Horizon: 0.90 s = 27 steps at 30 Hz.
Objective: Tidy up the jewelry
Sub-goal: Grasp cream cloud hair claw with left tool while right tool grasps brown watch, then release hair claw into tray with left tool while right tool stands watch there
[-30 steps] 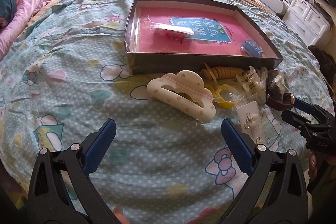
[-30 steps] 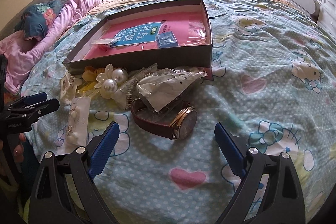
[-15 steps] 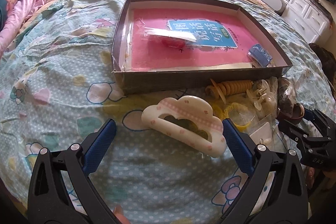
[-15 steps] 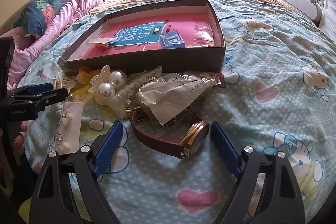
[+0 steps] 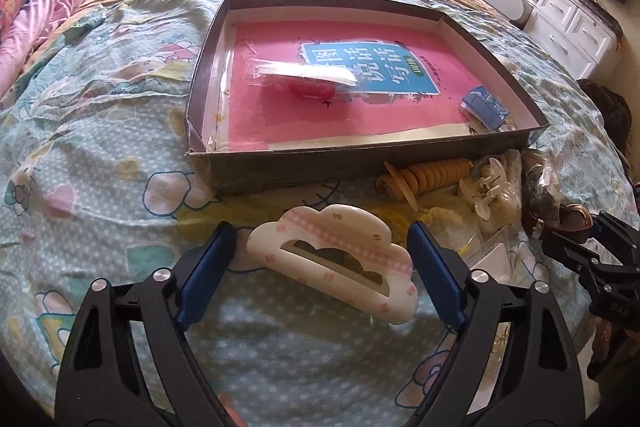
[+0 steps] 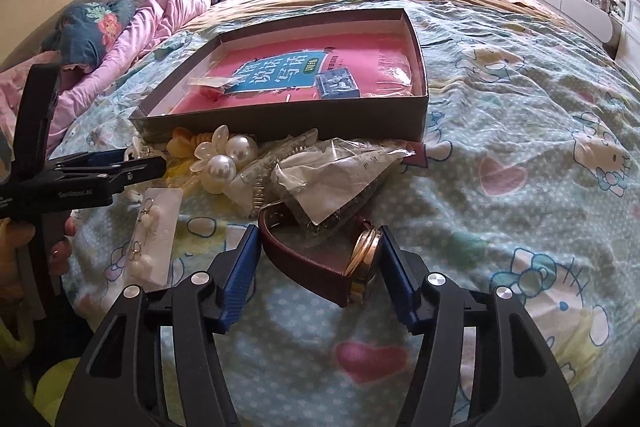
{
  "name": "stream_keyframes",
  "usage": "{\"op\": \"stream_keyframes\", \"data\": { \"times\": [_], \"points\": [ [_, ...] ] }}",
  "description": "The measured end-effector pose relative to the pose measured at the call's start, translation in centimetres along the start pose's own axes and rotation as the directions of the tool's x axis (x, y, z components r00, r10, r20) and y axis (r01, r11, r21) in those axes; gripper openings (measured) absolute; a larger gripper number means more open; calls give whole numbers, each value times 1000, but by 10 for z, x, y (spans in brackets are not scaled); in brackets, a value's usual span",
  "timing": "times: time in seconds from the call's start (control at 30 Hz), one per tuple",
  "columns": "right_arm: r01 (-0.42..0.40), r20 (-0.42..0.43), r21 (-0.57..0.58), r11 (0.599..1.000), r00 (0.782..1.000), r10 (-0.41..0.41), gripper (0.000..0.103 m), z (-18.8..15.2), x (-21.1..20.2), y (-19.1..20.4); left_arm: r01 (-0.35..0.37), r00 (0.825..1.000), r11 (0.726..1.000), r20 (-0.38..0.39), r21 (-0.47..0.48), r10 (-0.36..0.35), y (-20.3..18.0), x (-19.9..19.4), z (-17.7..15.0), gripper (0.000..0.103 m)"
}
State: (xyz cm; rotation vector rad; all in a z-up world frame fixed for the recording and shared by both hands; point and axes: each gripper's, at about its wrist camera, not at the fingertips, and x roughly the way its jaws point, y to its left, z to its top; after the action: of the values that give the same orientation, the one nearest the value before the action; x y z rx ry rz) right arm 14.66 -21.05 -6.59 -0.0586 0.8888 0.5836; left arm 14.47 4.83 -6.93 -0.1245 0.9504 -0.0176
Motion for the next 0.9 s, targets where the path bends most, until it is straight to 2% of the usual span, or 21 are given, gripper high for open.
{"op": "stream_keyframes", "data": {
  "times": [0.03, 0.07, 0.27, 0.53, 0.57, 0.6, 0.63, 0.9],
  "points": [
    [-3, 0, -3, 1000, 1000, 3, 56, 0, -3, 1, 6, 1000, 1000, 4, 9, -6, -2, -1, 0, 66],
    [-10, 0, -6, 1000, 1000, 10, 56, -1, -7, 2, 13, 1000, 1000, 8, 18, -13, -5, -3, 0, 62],
    [-34, 16, -52, 998, 999, 35, 56, -2, -25, 16, 22, 1000, 999, 11, 41, -22, -10, -8, -4, 62],
    [-59, 63, -98, 993, 996, 65, 52, 6, -42, 32, -22, 999, 1000, 40, 20, 21, -2, -36, -14, 62],
    [-62, 66, -102, 993, 995, 69, 49, 7, -43, 34, -25, 999, 1000, 45, 15, 24, 0, -39, -15, 62],
    [-76, 69, -110, 991, 994, 84, 36, 9, -44, 36, -32, 998, 999, 48, 11, 32, 2, -43, -17, 62],
    [-78, 57, -118, 990, 995, 85, 18, 11, -43, 37, -40, 998, 999, 53, 4, 39, 4, -46, -18, 62],
    [-58, 43, -106, 993, 997, 63, 19, 11, -38, 33, -36, 995, 999, 92, -40, 39, 16, -64, -15, 62]
  ]
}}
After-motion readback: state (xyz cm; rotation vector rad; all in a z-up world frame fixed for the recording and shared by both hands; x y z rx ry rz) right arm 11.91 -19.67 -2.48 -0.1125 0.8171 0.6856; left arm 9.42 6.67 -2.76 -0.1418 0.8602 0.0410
